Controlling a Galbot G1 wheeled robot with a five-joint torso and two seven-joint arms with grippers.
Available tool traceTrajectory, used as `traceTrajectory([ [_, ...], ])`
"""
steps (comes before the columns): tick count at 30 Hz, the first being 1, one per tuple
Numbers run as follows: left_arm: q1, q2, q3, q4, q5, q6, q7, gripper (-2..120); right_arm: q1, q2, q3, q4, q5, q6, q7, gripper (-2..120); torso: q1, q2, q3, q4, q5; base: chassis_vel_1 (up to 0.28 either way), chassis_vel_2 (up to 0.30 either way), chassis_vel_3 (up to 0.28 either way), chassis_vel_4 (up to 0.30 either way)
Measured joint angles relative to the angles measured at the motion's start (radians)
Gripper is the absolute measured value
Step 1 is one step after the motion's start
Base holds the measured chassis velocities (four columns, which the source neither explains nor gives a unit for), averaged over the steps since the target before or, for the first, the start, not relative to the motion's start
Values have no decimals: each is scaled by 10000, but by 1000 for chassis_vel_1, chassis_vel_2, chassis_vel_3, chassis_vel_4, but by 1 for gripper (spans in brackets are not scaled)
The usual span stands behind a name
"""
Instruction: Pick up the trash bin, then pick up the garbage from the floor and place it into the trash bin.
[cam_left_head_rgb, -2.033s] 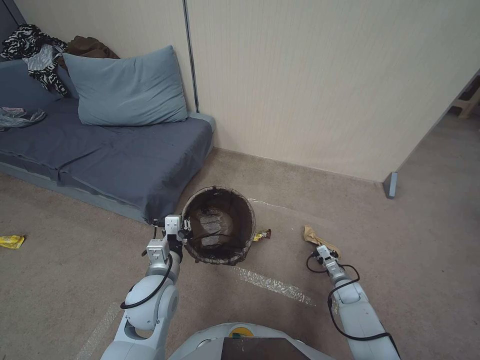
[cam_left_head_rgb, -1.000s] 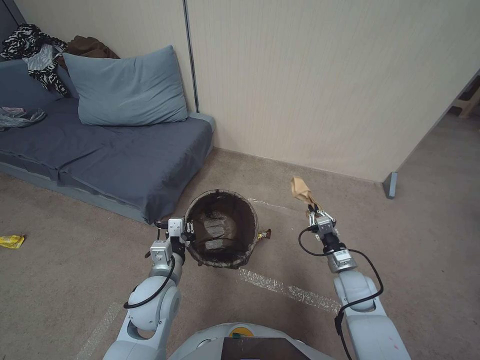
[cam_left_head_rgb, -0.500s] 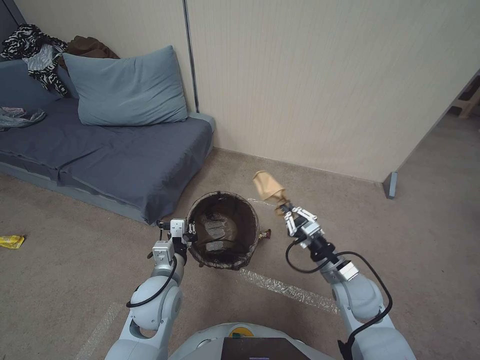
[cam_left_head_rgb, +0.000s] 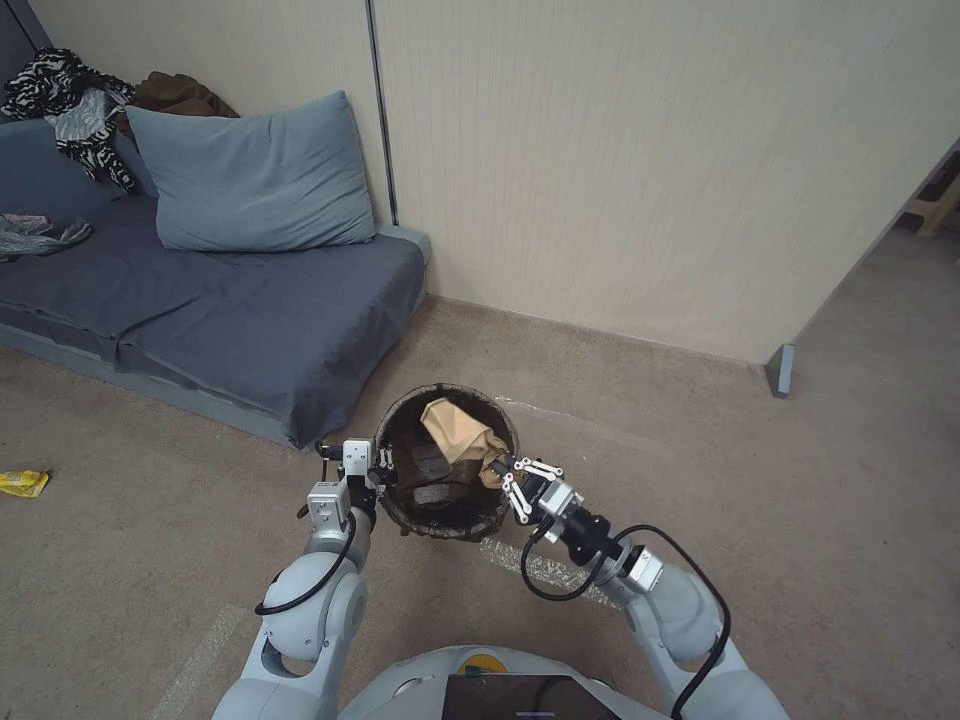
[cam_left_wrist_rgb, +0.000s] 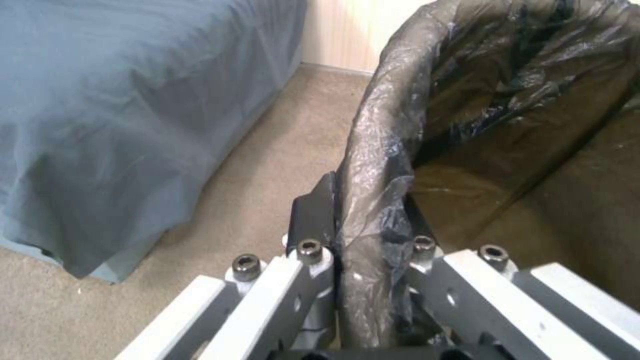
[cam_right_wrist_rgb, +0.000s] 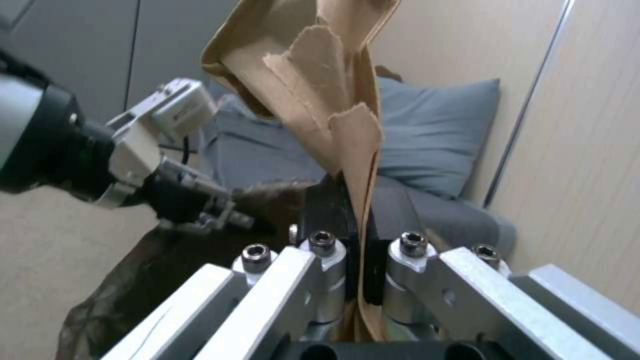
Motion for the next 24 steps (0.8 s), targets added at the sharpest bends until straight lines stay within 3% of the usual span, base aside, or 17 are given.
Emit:
traceTrajectory([
  [21,10,-58,189,11,105,-14,-10,6,616,412,-605,-1257,-1079,74,621,0,0,0,0,0,0,0,0,0,0],
  [24,6,-73,242,24,117,-14,-11,6,634,435,-602,-1271,-1159,71,660,13,0,0,0,0,0,0,0,0,0],
])
